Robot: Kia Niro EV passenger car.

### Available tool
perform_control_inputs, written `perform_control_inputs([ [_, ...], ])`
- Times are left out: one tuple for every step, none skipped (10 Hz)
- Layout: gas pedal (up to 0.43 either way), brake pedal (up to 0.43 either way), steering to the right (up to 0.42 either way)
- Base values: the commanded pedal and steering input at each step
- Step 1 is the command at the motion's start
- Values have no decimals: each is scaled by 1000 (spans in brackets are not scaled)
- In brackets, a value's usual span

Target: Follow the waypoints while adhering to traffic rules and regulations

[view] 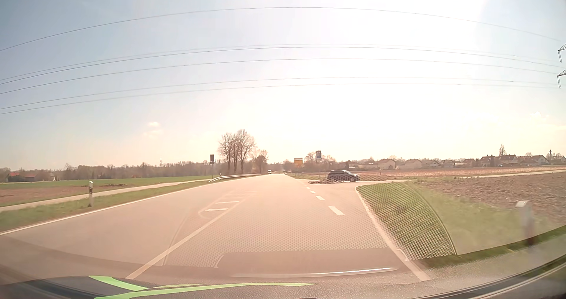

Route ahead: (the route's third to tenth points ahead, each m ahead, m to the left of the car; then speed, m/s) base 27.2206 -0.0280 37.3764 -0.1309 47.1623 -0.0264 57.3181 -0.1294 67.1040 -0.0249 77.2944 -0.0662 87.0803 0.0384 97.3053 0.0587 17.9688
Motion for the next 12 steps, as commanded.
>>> perform_control_inputs([
  [138,0,0],
  [138,0,0],
  [138,0,0],
  [138,0,0],
  [138,0,0],
  [138,0,0],
  [138,0,0],
  [138,0,0],
  [138,0,0],
  [138,0,-1],
  [138,0,-1],
  [138,0,-3],
])
